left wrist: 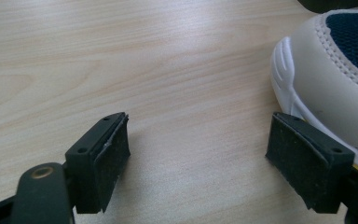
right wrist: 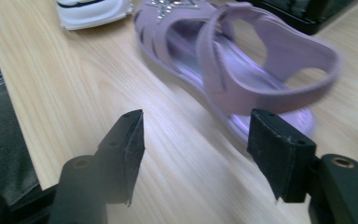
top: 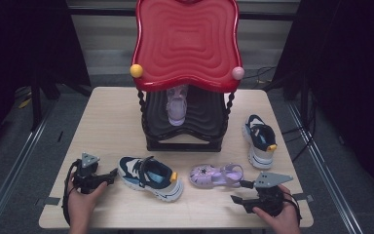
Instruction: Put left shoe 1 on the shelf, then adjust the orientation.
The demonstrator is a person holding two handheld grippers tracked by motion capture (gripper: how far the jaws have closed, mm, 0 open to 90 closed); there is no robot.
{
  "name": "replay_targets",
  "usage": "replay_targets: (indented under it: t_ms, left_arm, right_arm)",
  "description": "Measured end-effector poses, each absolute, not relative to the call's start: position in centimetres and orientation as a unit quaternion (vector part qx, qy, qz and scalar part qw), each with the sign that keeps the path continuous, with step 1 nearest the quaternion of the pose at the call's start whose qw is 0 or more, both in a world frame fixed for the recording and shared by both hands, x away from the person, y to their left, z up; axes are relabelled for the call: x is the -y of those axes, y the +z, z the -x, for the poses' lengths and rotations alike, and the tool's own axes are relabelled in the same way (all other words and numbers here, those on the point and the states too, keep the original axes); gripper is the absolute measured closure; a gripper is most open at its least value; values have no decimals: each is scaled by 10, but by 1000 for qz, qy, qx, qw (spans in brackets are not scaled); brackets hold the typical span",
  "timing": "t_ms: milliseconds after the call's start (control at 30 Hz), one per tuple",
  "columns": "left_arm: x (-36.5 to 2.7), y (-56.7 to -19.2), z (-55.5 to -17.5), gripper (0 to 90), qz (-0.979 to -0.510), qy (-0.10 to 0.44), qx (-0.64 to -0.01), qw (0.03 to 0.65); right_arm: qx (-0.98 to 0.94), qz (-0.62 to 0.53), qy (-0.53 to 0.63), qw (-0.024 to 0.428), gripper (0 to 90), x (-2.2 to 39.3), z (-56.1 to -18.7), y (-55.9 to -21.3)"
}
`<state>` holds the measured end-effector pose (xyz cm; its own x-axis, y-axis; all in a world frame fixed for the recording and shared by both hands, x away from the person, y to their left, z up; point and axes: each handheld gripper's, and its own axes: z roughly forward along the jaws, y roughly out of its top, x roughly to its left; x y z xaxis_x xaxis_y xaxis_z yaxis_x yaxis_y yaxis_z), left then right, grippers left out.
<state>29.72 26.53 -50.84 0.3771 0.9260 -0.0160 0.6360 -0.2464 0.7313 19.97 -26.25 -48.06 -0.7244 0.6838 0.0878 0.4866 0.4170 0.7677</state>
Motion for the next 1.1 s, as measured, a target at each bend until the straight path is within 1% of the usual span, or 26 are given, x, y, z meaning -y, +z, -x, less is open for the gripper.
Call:
replay_targets:
  t_ms: [67, 133, 233, 267, 333, 467, 700, 833, 967, 1100]
  left_arm:
    - [-265, -508, -297, 202, -759, 217, -514, 335]
    - [-265, -508, -297, 202, -759, 216, -514, 335]
    - [-265, -508, -297, 202, -759, 216, -514, 335]
    - [-265, -508, -297, 202, -759, 216, -514, 335]
    - [-265, -508, -297, 202, -759, 217, -514, 335]
    - [-265, -508, -297, 202, -759, 217, -514, 335]
    - [-265, -508, -297, 202, -759, 216, -515, 335]
    - [-265, -508, -297, 202, -759, 217, -515, 335]
    - [-265, -508, -297, 202, -759, 217, -515, 335]
    - [-265, -508, -297, 202, -759, 217, -515, 334]
  right_arm:
    - [-831, -356, 408, 125, 311, 267, -199, -482]
    - [-829, -361, 406, 129, 303, 270, -198, -482]
    - [-827, -369, 400, 141, 256, 278, -201, -483]
    - [-827, -369, 400, 141, 256, 278, -201, -483]
    - [-822, -377, 401, 144, 229, 286, -208, -485]
    - [-825, -377, 395, 147, 205, 289, -217, -488]
    - [-829, -379, 386, 144, 195, 287, -230, -497]
    - [-834, -372, 385, 134, 199, 282, -238, -503]
    - [-836, -361, 397, 118, 214, 276, -235, -504]
    - [-835, -361, 395, 125, 215, 274, -227, -505]
